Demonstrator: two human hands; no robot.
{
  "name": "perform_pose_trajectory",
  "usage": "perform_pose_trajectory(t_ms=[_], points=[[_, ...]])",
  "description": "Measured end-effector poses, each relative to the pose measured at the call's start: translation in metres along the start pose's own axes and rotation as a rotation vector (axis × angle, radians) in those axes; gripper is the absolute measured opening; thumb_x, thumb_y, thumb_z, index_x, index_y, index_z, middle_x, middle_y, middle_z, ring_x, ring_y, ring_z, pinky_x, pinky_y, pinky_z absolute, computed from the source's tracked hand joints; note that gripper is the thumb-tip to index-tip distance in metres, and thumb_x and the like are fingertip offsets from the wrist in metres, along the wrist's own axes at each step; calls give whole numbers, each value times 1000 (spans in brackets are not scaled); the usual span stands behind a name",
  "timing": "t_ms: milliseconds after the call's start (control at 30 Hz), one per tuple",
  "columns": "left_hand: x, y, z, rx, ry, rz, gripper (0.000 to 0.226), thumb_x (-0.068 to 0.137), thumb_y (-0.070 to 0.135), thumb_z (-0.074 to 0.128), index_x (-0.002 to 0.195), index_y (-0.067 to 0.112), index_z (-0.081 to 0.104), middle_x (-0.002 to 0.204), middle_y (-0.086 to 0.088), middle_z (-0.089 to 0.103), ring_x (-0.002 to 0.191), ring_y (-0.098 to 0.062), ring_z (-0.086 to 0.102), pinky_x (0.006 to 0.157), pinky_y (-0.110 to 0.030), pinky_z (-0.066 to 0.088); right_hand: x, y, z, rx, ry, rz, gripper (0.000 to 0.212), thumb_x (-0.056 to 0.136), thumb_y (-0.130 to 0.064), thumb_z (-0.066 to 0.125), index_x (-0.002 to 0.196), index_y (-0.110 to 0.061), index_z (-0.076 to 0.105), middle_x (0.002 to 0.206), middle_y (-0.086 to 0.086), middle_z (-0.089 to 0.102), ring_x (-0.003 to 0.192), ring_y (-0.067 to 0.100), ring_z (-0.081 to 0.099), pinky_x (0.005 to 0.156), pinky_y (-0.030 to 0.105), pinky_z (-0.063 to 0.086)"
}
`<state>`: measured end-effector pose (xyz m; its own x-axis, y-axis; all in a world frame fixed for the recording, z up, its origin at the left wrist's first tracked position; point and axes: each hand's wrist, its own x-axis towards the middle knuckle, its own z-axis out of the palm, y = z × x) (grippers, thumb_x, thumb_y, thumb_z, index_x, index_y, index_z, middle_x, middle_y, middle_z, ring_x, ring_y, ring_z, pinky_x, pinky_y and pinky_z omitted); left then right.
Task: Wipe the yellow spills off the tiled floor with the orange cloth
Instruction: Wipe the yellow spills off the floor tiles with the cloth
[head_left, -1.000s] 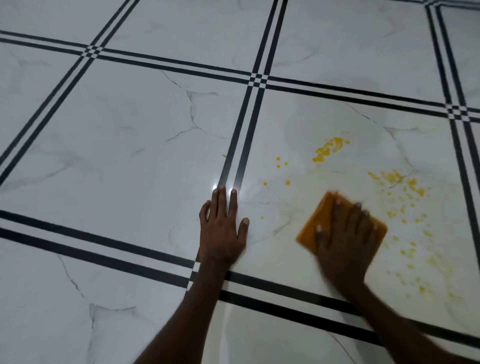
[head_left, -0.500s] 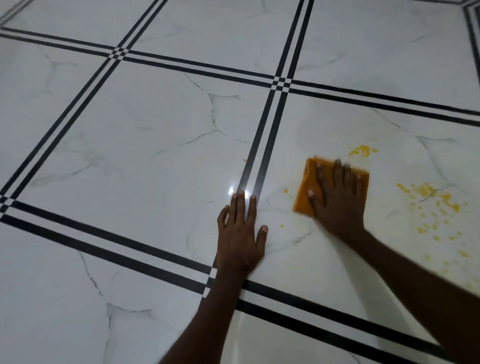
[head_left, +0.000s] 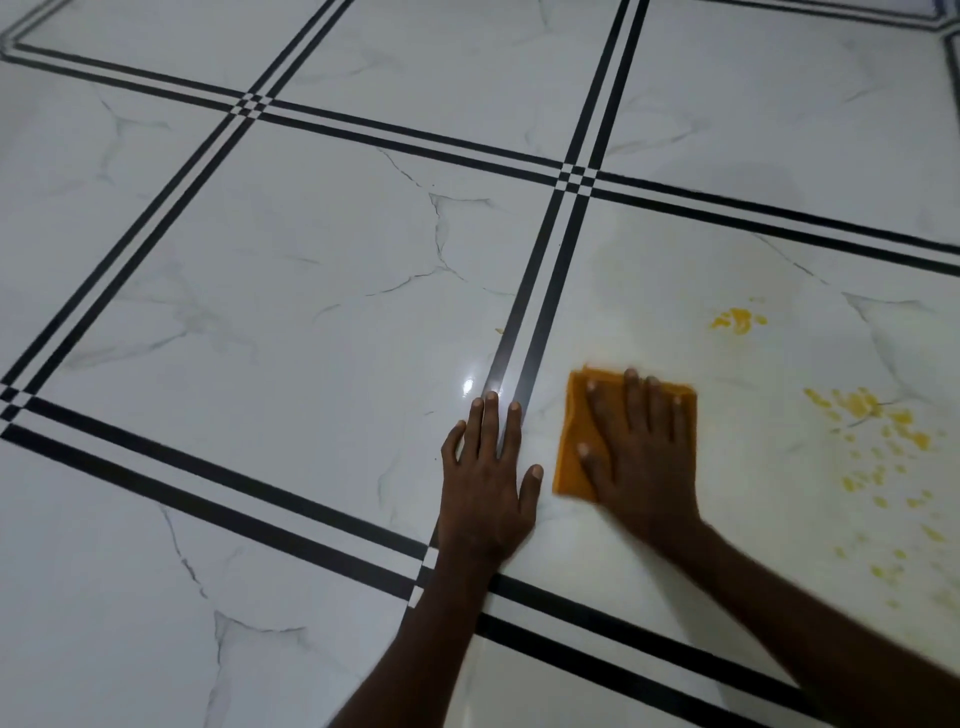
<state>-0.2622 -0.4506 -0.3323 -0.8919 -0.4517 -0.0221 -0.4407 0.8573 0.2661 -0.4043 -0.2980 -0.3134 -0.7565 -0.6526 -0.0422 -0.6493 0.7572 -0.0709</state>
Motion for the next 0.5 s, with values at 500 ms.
perform_pose_trajectory(t_ms=[500], points=[[0,-1,-1,5,-17,-3,75,100,53,32,163,20,10,171,-9,2,159,-22,-1,126,-46,14,-24,8,5,27,-14,-55,75,100,-57,32,166,-27,13,173,17,10,159,41,13,127,60,11]])
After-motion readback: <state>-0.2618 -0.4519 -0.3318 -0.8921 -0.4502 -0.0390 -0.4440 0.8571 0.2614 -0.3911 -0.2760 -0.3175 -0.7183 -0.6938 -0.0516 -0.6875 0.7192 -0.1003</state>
